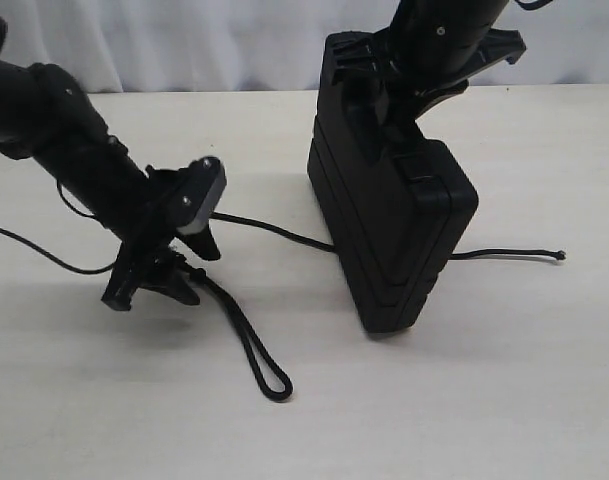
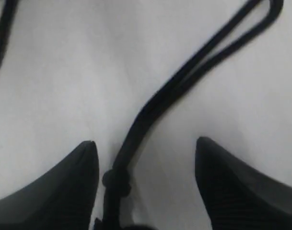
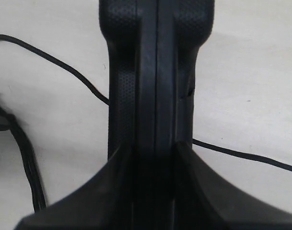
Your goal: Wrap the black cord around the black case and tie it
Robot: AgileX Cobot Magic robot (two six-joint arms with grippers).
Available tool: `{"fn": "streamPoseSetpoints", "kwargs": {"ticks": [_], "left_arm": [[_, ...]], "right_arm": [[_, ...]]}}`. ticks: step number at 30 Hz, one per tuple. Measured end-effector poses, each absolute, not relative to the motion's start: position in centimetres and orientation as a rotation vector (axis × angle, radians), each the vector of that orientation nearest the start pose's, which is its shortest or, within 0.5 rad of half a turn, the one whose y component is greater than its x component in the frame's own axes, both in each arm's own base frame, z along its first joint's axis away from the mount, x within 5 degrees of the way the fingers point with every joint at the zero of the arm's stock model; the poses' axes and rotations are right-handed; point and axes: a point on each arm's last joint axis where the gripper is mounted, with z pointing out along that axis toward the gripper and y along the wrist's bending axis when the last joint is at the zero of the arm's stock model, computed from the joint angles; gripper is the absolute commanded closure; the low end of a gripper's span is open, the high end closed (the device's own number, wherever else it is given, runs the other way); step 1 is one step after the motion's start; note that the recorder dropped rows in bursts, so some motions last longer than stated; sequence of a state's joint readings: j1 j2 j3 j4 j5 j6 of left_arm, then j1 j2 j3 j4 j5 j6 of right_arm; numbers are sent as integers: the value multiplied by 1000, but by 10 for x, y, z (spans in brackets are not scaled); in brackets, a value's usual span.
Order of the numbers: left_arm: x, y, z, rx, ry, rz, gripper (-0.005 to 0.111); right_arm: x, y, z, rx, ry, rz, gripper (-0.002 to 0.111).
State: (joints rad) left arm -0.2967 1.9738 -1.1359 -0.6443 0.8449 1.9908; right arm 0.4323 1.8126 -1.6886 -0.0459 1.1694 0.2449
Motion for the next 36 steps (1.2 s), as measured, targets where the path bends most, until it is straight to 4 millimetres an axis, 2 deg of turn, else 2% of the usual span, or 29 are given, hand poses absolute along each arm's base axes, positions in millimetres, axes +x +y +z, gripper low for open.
{"fn": "streamPoseSetpoints", "kwargs": {"ticks": [4,6,7,8,9,12,14,19,25,27,28,30,32,34,36], "left_arm": [[323,-144,122,-2914,-1744,209,52],[324,-144,117,-2945,-1717,107,54],[324,-144,116,-2953,-1725,77,63],[326,-145,116,-2956,-1774,49,67],[326,-146,116,-2953,-1804,53,77],[324,-151,116,-2893,-1973,160,90],[319,-153,113,-2867,-1953,251,87],[318,-153,106,-2849,-1932,274,63],[319,-152,105,-2854,-1931,239,64],[319,-149,106,-2840,-1907,193,77],[319,-148,106,-2820,-1913,174,88],[319,-145,105,-2740,-1982,152,101],[319,-145,105,-2705,-2025,157,107],[319,-147,106,-2660,-2103,210,107],[316,-153,105,-2553,-2242,340,107]], "right_arm": [[355,159,316,-275,2768,110,104],[355,159,316,-277,2767,110,104],[355,159,316,-277,2767,110,104],[355,159,316,-277,2767,110,104],[355,159,316,-277,2767,110,104],[355,159,316,-278,2767,109,104],[355,159,316,-281,2767,109,104],[355,159,316,-281,2767,109,104],[355,159,316,-289,2766,107,104],[355,159,316,-295,2765,106,104],[355,159,316,-294,2765,106,104],[355,159,316,-297,2765,106,104],[355,159,316,-297,2765,106,104],[355,159,316,-297,2765,106,104],[355,159,316,-301,2764,105,104]]}}
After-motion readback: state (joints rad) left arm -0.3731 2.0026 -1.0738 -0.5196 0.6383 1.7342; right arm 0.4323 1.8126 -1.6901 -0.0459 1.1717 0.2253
